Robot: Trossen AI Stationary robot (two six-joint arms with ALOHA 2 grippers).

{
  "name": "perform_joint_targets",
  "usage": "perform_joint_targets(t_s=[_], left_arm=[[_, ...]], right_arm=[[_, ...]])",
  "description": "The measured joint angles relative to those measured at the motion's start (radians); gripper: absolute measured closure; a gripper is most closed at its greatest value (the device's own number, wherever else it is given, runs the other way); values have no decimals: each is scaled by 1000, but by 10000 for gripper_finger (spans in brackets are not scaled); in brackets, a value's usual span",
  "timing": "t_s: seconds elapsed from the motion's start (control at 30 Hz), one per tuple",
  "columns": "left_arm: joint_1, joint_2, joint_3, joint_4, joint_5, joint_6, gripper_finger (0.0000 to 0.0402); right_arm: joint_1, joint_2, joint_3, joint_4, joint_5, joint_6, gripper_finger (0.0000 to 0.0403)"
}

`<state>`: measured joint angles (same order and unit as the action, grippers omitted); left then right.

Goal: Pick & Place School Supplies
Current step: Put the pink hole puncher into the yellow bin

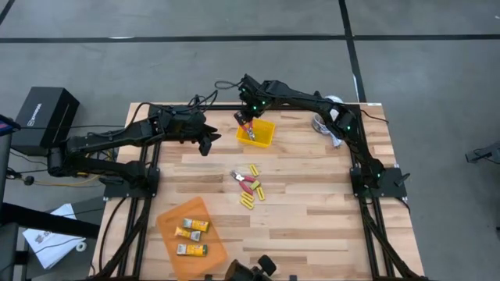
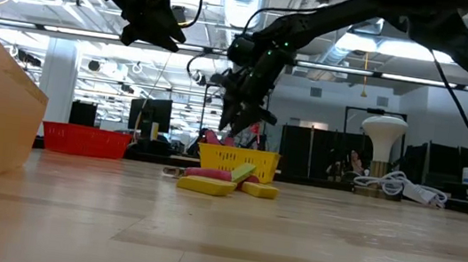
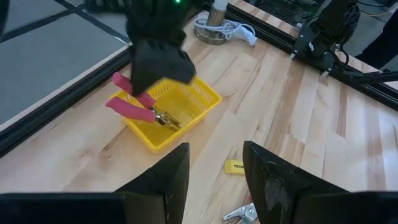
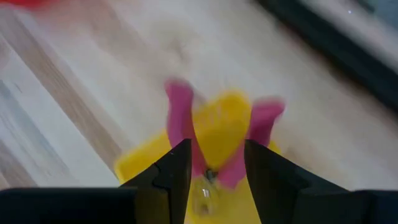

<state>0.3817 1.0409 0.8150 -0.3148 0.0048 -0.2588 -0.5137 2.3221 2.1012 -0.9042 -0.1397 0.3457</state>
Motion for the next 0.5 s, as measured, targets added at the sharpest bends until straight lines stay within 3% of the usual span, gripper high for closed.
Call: perform_joint_targets(t_s=[0.2, 0.5], left_arm=[[0, 0, 0, 0, 0, 0, 257], [0, 0, 0, 0, 0, 0, 257]], right_arm=[[2, 13, 2, 12, 7, 3, 276], [0, 13, 2, 20, 8, -1, 326]])
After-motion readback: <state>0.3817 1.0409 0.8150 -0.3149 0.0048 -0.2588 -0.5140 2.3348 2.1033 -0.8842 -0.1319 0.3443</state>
